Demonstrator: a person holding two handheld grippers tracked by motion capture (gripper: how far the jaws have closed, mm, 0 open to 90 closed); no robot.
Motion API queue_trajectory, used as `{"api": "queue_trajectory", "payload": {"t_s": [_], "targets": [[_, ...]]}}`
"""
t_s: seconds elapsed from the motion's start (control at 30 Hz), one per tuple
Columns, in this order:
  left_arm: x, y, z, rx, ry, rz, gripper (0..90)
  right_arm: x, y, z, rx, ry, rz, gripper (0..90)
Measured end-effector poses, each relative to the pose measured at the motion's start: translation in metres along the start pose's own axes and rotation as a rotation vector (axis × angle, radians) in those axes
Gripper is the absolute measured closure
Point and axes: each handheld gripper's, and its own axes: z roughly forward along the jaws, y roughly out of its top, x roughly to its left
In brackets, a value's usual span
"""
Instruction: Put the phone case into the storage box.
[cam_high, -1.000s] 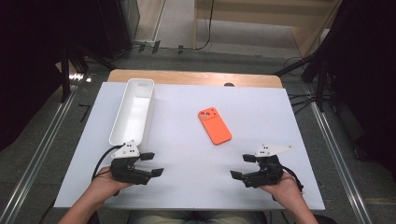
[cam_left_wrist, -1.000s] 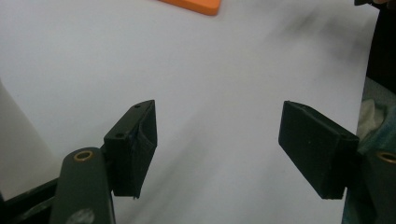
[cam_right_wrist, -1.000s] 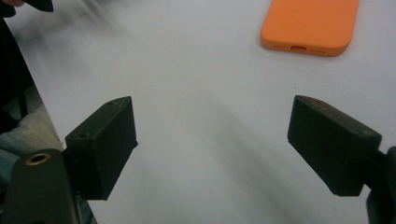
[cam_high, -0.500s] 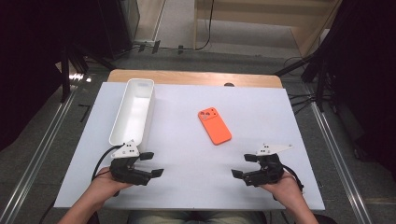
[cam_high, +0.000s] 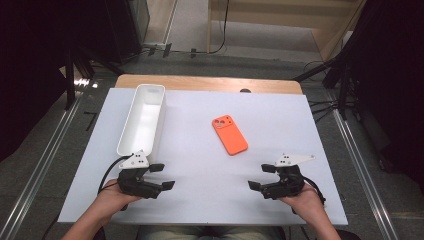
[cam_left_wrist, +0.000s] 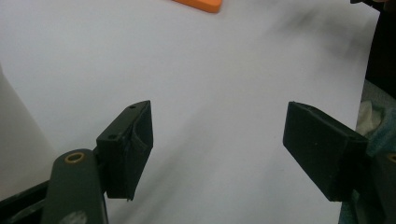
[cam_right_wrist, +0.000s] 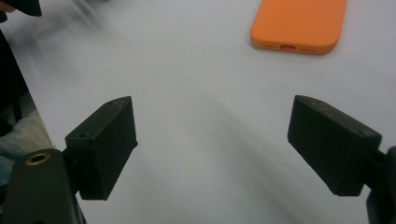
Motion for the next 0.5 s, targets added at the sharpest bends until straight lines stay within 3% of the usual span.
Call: {"api": "queue_trajectory", "payload": {"t_s": [0.1, 0.5], "targets": [[0.0004, 0.0003, -0.0009, -0.001, -0.001, -0.006, 24.0, 0.0005, -0.0002, -0.001, -0.005, 0.004, 0.016, 14.5], [0.0008, 0.0006, -0.001, 0.002, 0.0, -0.008, 24.0, -0.0012, 0.0018, -0.0021, -0.018, 0.012, 0.002, 14.5]]}}
